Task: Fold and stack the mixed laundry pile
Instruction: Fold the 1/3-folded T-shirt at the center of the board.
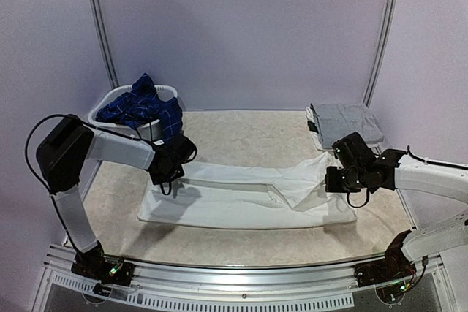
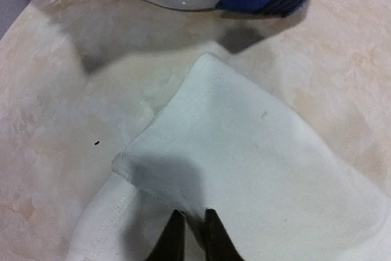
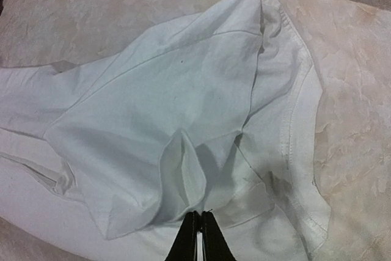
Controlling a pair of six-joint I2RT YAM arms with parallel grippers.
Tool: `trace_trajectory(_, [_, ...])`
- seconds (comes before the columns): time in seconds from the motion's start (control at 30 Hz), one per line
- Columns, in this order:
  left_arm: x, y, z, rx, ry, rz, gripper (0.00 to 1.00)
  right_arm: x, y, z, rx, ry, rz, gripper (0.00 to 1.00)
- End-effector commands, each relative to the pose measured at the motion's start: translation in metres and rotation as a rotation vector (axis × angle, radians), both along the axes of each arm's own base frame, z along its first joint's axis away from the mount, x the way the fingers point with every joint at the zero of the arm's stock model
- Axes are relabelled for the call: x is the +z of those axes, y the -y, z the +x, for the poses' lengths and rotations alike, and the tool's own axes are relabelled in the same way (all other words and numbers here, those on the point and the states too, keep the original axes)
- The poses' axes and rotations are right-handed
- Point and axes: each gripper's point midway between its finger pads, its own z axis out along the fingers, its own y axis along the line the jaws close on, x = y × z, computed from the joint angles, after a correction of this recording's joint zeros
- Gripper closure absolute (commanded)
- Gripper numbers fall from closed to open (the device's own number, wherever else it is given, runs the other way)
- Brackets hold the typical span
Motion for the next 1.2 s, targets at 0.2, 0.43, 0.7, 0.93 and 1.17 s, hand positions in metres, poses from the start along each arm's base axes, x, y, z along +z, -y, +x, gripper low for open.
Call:
trace_trajectory(0.2, [0.047, -0.001, -0.004, -0.056, 0.105, -0.048, 0.12, 0.03, -0.016, -0.035, 0.149, -0.022, 0.146, 0.68])
trace_trajectory(0.43, [0.072, 0.023, -0.006, -0.253, 0.172, -0.063, 0.02, 0.059, -0.015, -0.024, 0.098, 0.13, 0.236, 0.47])
trace_trajectory(0.7, [0.05, 0.049, -0.018, -0.447, 0.112, -0.022, 0.04, 0.003, -0.022, 0.011, -0.007, 0.047, 0.154, 0.46])
trace_trajectory(0.93, [0.042, 0.053, -0.023, -0.485, 0.092, -0.035, 0.06, -0.032, -0.02, 0.031, -0.067, -0.026, 0.056, 0.49])
trace_trajectory(1.17, [0.036, 0.051, -0.027, -0.493, 0.082, -0.033, 0.07, -0.045, -0.014, 0.029, -0.1, -0.067, 0.02, 0.91])
